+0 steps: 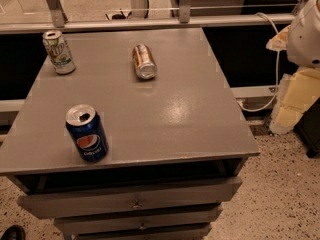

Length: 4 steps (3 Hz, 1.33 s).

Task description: Place orange can upright

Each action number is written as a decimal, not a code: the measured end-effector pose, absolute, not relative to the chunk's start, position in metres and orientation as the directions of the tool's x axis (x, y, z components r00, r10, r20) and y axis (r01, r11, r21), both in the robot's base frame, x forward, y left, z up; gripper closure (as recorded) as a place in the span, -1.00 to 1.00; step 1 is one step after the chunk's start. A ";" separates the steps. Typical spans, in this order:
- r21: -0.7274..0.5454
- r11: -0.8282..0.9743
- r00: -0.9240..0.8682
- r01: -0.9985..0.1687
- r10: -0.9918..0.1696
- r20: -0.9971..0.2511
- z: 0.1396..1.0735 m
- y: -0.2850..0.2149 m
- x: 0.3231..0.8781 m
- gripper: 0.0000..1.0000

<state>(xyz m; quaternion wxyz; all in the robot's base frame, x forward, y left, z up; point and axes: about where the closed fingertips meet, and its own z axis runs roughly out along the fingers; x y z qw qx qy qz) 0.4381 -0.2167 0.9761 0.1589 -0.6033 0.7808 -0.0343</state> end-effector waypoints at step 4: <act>-0.231 0.438 -0.334 -0.869 -0.863 -0.378 0.961 -0.173 0.552 -1.00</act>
Offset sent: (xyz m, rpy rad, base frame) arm 0.0088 0.0048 -0.0022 0.0328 -0.0075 0.0017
